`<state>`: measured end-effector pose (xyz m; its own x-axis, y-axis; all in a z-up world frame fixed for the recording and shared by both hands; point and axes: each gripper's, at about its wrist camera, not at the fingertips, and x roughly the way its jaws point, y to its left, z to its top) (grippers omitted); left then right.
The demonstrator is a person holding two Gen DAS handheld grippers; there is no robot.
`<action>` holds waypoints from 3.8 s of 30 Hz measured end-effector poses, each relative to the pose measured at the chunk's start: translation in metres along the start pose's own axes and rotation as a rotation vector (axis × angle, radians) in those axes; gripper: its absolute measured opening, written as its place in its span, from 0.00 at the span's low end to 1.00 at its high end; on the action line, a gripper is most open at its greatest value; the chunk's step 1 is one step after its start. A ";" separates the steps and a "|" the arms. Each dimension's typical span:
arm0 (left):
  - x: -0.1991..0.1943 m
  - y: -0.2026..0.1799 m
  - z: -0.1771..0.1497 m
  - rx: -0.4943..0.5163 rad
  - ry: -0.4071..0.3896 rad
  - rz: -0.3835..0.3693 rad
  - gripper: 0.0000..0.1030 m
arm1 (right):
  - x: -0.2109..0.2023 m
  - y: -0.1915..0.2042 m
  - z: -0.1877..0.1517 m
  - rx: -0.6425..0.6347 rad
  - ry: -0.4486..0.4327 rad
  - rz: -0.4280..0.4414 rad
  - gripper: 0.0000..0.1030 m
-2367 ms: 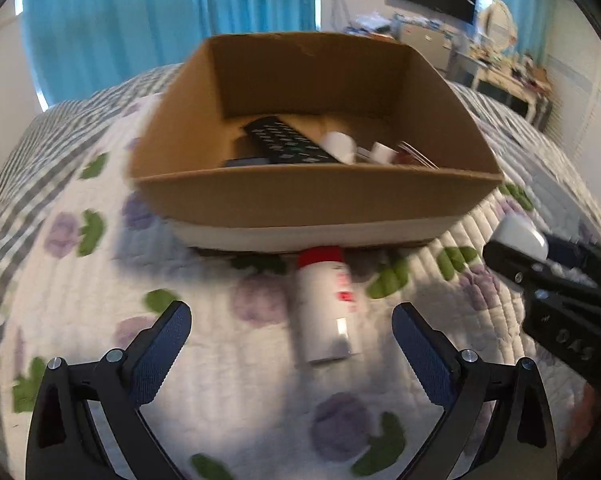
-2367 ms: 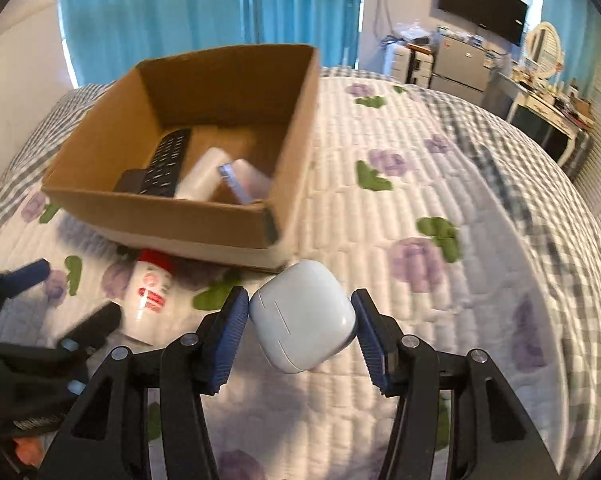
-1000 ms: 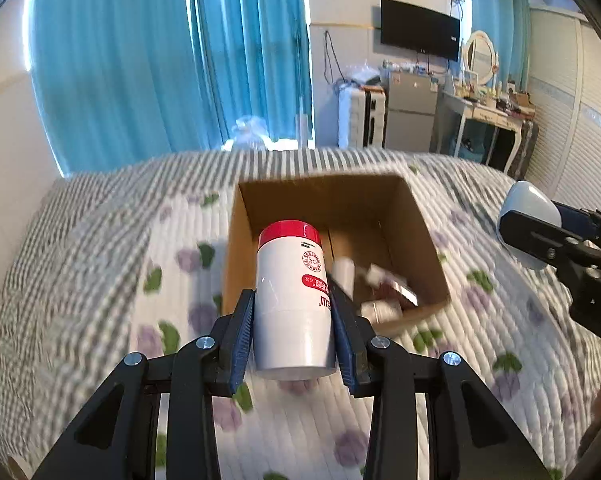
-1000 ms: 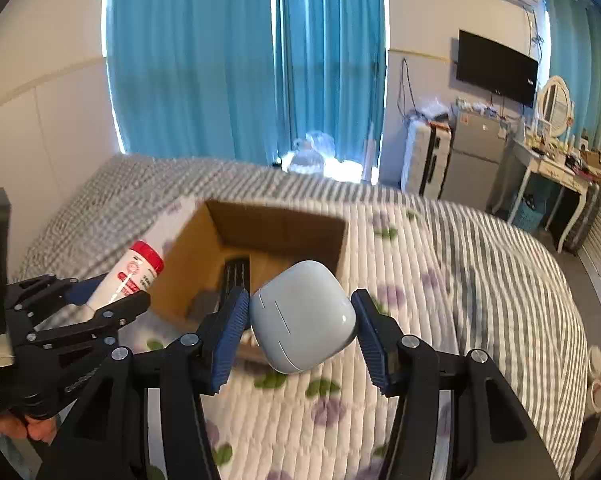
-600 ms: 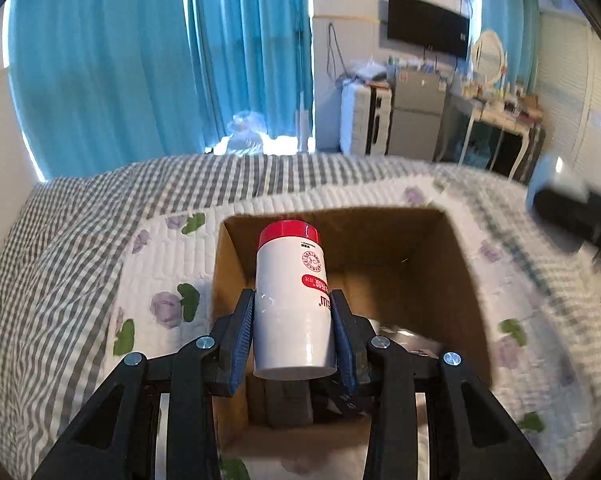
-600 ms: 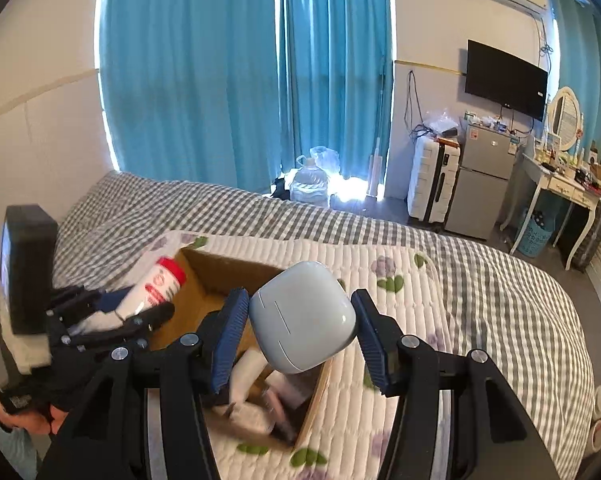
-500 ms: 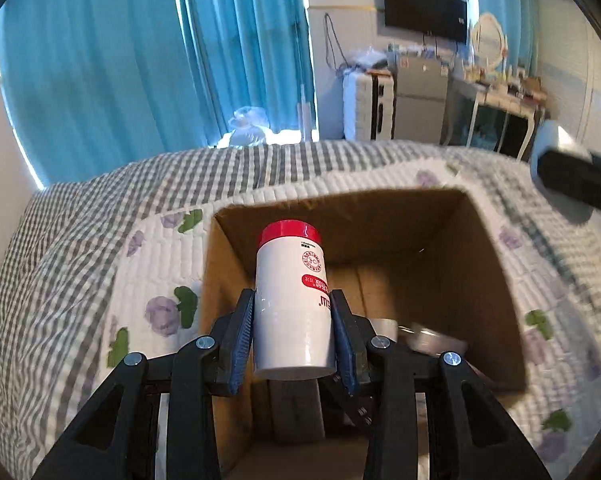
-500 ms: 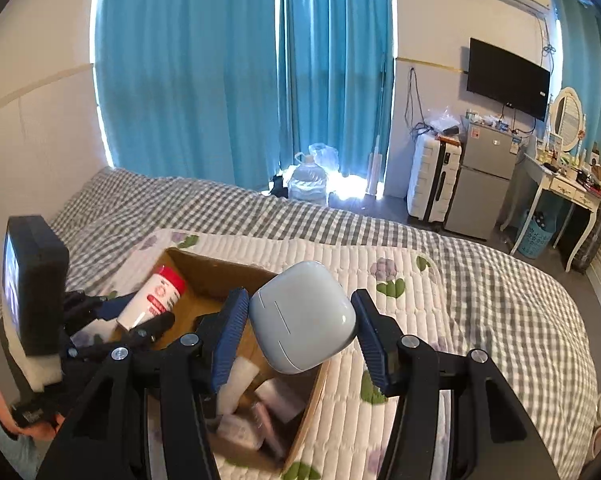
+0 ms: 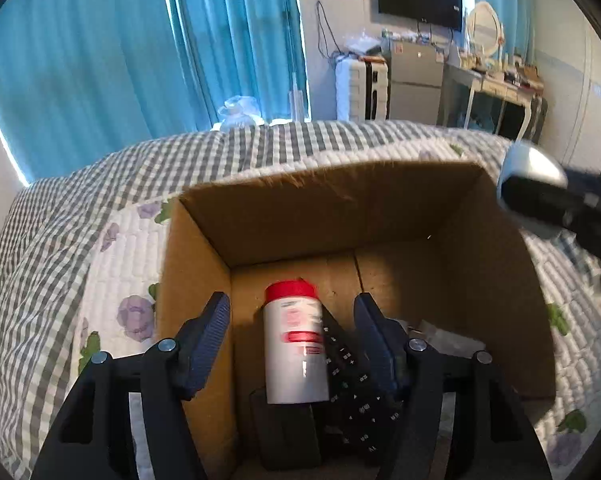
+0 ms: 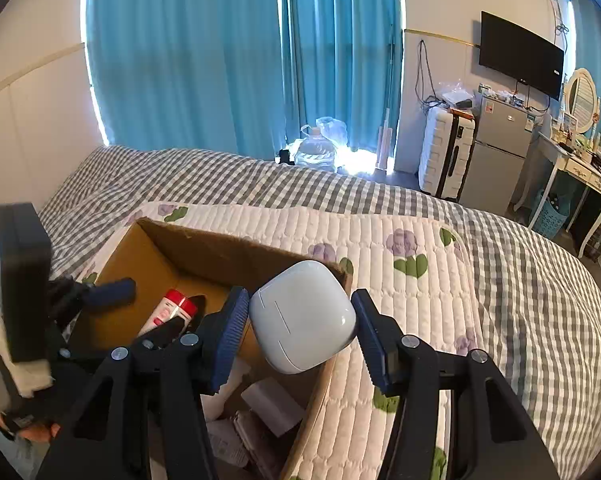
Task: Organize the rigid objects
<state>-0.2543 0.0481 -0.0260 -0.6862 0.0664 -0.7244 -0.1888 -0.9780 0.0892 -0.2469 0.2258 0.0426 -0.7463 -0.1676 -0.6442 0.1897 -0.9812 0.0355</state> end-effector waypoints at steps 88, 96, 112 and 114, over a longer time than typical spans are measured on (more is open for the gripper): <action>-0.177 0.037 -0.140 -0.117 -0.500 0.122 1.00 | -0.137 0.061 -0.148 0.091 -0.325 -0.280 1.00; -0.175 0.035 -0.140 -0.109 -0.491 0.124 1.00 | -0.139 0.059 -0.148 0.101 -0.325 -0.279 1.00; -0.173 0.036 -0.139 -0.120 -0.483 0.112 1.00 | -0.139 0.059 -0.149 0.102 -0.326 -0.276 1.00; -0.174 0.036 -0.139 -0.120 -0.482 0.111 1.00 | -0.139 0.060 -0.149 0.101 -0.324 -0.277 1.00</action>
<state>-0.0443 -0.0258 0.0079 -0.9492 0.0170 -0.3142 -0.0338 -0.9983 0.0479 -0.0370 0.2049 0.0204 -0.9248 0.0973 -0.3677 -0.0968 -0.9951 -0.0201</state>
